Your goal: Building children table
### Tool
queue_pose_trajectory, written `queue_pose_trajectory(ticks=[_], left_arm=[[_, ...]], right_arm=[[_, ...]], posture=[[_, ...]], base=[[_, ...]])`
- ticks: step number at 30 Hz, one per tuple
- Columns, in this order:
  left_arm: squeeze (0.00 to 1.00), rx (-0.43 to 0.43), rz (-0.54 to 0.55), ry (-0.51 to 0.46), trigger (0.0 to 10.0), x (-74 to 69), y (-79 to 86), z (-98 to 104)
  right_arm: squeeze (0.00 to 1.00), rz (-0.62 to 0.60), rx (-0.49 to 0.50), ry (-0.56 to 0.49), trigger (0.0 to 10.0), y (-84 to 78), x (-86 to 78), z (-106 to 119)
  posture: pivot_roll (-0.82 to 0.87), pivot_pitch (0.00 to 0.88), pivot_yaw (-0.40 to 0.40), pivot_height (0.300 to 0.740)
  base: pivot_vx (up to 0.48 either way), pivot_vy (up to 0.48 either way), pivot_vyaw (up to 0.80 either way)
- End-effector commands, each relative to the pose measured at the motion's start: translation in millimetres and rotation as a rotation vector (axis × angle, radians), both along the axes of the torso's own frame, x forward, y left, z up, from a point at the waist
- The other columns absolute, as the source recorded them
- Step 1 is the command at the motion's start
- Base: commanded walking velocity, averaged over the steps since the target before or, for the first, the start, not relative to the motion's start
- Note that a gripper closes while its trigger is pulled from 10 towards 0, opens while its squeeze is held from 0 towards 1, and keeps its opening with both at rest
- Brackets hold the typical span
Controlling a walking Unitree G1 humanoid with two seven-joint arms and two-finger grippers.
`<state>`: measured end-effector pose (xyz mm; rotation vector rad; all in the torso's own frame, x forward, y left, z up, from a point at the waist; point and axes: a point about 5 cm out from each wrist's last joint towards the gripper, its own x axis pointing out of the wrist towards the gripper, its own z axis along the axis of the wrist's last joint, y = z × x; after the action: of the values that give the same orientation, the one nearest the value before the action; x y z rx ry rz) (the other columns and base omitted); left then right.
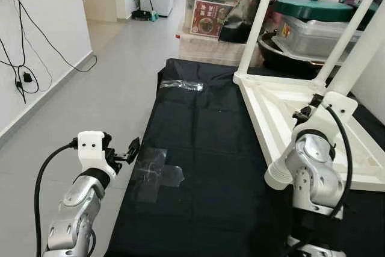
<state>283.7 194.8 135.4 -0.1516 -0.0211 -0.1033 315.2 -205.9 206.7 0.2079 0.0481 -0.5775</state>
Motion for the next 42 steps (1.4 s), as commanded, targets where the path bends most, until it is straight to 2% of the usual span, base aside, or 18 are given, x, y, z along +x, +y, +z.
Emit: queue_pose_trajectory(ticks=[1, 2, 3, 10, 12, 13, 17, 18, 20, 25, 31, 34, 35, 36, 37, 38, 39, 42], left_arm=[[0.0, 0.002, -0.004, 0.004, 10.0, -1.0, -2.7, 0], [0.0, 0.003, -0.003, 0.006, 10.0, -1.4, -2.3, -1], [0.0, 0.004, -0.004, 0.008, 10.0, -1.3, -1.8, -1], [0.0, 0.007, -0.012, 0.006, 10.0, 0.7, -2.1, 0], [0.0, 0.008, -0.014, 0.005, 10.0, 1.4, -2.1, 0], [0.0, 0.01, -0.017, 0.005, 10.0, 1.8, -2.2, 1], [0.0, 0.011, -0.021, 0.004, 10.0, 2.2, -2.5, 1], [0.0, 0.014, -0.029, 0.003, 10.0, 4.7, -3.9, 1], [0.0, 0.015, -0.031, 0.002, 10.0, 5.7, -4.4, 1], [0.0, 0.016, -0.034, -0.001, 10.0, 7.4, -5.3, 1], [0.0, 0.017, -0.036, -0.008, 10.0, 7.9, -6.4, 2], [0.0, 0.02, -0.032, -0.01, 10.0, 7.9, -5.2, 2], [0.0, 0.022, -0.03, -0.01, 10.0, 8.0, -4.5, 2], [0.0, 0.023, -0.029, -0.011, 10.0, 8.1, -4.2, 1], [0.0, 0.023, -0.029, -0.011, 10.0, 8.1, -4.2, 1], [0.0, 0.023, -0.029, -0.011, 10.0, 8.3, -4.2, 1], [0.0, 0.024, -0.029, -0.011, 10.0, 8.6, -4.3, 1], [0.0, 0.024, -0.031, -0.011, 10.0, 9.3, -5.2, 0]], right_arm=[[0.0, 0.101, 0.137, 0.124, 10.0, 16.6, 2.1, -27], [0.0, 0.122, 0.138, 0.107, 10.0, 18.6, 1.5, -24], [1.0, 0.163, 0.108, 0.067, 10.0, 14.5, 1.3, -15], [1.0, 0.172, 0.059, 0.015, 10.0, -1.3, 2.0, 2], [0.91, 0.187, 0.044, -0.03, 10.0, -6.3, 2.9, 14], [0.0, 0.202, 0.028, -0.064, 10.0, -10.6, 3.0, 25], [0.0, 0.259, 0.024, -0.134, 10.0, -13.9, 3.1, 41], [0.0, 0.44, -0.026, -0.232, 10.0, -20.8, 4.8, 63], [0.0, 0.499, -0.043, -0.249, 10.0, -23.3, 5.4, 67], [0.0, 0.655, -0.086, -0.241, 10.0, -23.4, 11.9, 69], [0.0, 1.041, -0.266, -0.148, 10.0, -16.7, 26.7, 50], [0.0, 1.116, -0.342, -0.099, 9.8, -23.6, 32.8, 42], [0.0, 1.136, -0.363, -0.076, 7.8, -28.3, 35.7, 41], [0.0, 1.15, -0.376, -0.059, 4.5, -33.3, 38.0, 41], [0.0, 1.15, -0.376, -0.059, 4.5, -33.3, 38.0, 41], [0.0, 1.155, -0.386, -0.036, 3.2, -40.3, 40.5, 42], [0.0, 1.163, -0.389, -0.02, 0.2, -47.0, 42.2, 42], [0.0, 1.125, -0.376, 0.002, 0.0, -60.3, 45.8, 43]], posture=[[-0.05, 0.0, -0.09, 0.74], [-0.05, 0.0, -0.09, 0.74], [-0.06, 0.0, -0.086, 0.74], [-0.07, 0.0, -0.076, 0.74], [-0.07, 0.0, -0.071, 0.74], [-0.08, 0.0, -0.069, 0.74], [-0.08, 0.0, -0.069, 0.74], [-0.08, 0.0, -0.066, 0.74], [-0.08, 0.0, -0.066, 0.74], [-0.08, 0.0, -0.07, 0.74], [-0.06, 0.0, -0.089, 0.74], [-0.06, 0.0, -0.098, 0.74], [-0.06, 0.0, -0.098, 0.74], [-0.06, 0.0, -0.098, 0.74], [-0.06, 0.0, -0.098, 0.74], [-0.05, 0.0, -0.102, 0.74], [-0.05, 0.0, -0.103, 0.74], [-0.05, 0.0, -0.102, 0.74]], base=[[0.0, 0.0, 0.0], [0.0, 0.0, 0.0], [0.0, 0.0, 0.0], [0.0, 0.0, 0.0], [0.0, 0.0, 0.0], [0.0, 0.0, 0.0], [0.0, 0.0, 0.0], [0.0, 0.0, 0.0], [0.0, 0.0, 0.0], [0.0, 0.0, 0.0], [0.0, 0.0, 0.0], [0.0, 0.0, 0.0], [0.0, 0.0, 0.0], [0.0, 0.0, 0.0], [0.0, 0.0, 0.0], [0.0, 0.0, 0.0], [0.0, 0.0, 0.0], [0.0, 0.0, 0.0]])
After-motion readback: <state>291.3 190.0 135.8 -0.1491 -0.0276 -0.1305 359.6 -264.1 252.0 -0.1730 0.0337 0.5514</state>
